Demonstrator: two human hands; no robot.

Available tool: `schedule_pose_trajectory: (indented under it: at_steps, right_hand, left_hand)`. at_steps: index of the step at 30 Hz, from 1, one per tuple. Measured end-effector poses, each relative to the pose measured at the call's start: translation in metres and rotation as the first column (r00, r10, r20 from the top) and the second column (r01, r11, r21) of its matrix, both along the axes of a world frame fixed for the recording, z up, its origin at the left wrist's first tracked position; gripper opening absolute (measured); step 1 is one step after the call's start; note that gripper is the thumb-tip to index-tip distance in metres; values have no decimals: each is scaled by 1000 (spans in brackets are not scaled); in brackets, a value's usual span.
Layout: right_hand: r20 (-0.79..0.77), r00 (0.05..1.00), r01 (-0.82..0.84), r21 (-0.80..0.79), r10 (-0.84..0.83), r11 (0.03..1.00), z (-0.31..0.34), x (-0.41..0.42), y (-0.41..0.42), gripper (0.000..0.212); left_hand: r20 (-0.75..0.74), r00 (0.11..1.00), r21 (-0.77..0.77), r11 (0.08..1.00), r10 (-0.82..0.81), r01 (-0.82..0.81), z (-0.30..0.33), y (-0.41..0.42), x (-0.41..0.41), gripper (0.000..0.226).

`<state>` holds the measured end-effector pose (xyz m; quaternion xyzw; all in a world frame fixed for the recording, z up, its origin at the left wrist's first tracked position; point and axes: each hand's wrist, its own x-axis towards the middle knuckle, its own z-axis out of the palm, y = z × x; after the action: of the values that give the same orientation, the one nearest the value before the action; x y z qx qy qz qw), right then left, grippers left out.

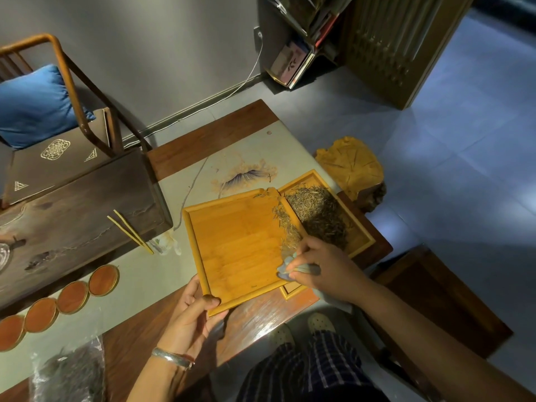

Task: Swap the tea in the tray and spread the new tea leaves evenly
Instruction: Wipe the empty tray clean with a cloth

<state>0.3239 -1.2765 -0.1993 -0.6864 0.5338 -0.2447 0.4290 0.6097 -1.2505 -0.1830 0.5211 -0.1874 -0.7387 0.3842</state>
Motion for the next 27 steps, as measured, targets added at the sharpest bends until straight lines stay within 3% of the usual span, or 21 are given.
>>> schedule_pose_trajectory:
  at_steps: [3,11,16,24,27]
  right_hand:
    - [-39,999,-25,-10,24,1000,1,-9,-7,29]
    - [-138,989,-72,-101,57,992,-11,-16,-36,16]
    - [-180,981,-93,-113,72,989,-13,-18,-55,15]
    - [85,994,-68,-13,69,998,10,3,-6,13]
    - [47,990,-126,-147,134,981,14,29,9,13]
  left_hand:
    - [5,1000,10,1000,-10,10,0,2,1,59]
    - [94,991,-16,995,-97,99,4,-1,5,62]
    - [74,984,-7,987,-160,161,4,5,5,64]
    - [111,988,20,994,-107,105,0,9,-2,68]
    - [100,990,26,995,-98,95,0,7,-6,65]
